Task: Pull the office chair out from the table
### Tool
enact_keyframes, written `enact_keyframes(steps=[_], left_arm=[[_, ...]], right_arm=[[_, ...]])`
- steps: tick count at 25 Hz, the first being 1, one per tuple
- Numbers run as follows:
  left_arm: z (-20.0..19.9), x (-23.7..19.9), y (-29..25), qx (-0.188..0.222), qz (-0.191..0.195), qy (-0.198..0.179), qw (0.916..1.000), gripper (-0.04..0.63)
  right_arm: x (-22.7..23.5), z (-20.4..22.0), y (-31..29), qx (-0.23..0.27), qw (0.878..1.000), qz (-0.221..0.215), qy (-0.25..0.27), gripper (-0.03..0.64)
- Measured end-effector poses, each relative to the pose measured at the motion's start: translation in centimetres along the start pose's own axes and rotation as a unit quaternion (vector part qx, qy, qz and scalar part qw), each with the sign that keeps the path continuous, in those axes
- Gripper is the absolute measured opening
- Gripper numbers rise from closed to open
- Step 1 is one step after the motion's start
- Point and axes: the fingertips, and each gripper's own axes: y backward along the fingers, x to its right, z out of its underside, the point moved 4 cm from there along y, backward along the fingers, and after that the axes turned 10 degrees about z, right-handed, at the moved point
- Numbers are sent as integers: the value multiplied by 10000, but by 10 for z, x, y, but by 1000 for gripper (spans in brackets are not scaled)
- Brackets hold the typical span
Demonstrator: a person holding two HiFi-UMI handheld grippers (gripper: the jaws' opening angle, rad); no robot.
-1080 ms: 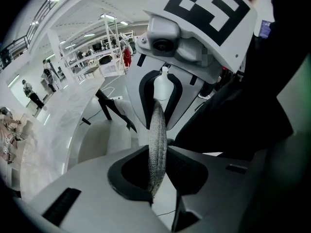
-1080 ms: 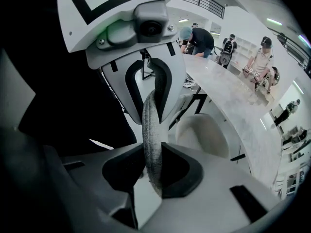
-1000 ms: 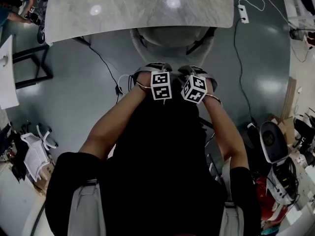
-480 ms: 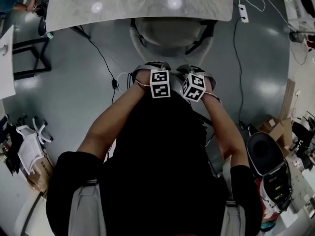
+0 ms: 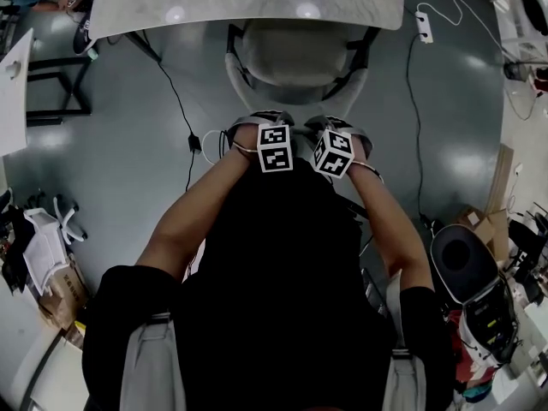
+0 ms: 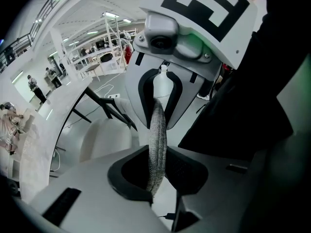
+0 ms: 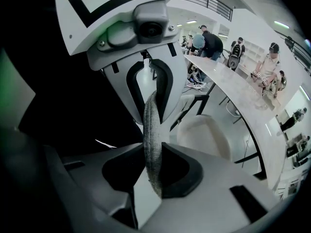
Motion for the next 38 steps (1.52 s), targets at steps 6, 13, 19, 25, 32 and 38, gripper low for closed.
enact_keyframes(steps=[6, 13, 19, 25, 32, 38], left_arm=[[7, 26, 0, -53, -46, -2, 10000, 86], [12, 56, -2, 34, -73, 115, 9999, 86], [21, 77, -1, 83, -41, 61, 9999, 86], [27, 110, -5, 137, -21, 7, 9999, 86], [30, 147, -11, 188, 82, 11, 9998, 87], [33, 174, -13, 208, 126, -30, 9997, 87]], right_arm=[[-25, -5, 5, 54, 9999, 126, 23, 93], [-57, -7, 10, -1, 10000, 82, 30, 92], [-78, -13, 13, -51, 9999, 91, -53, 92], [-112, -15, 18, -88, 9997, 185, -128, 94], [-150, -12, 25, -60, 9995, 216, -207, 94], [-177, -12, 31, -9, 9993, 194, -331, 94]])
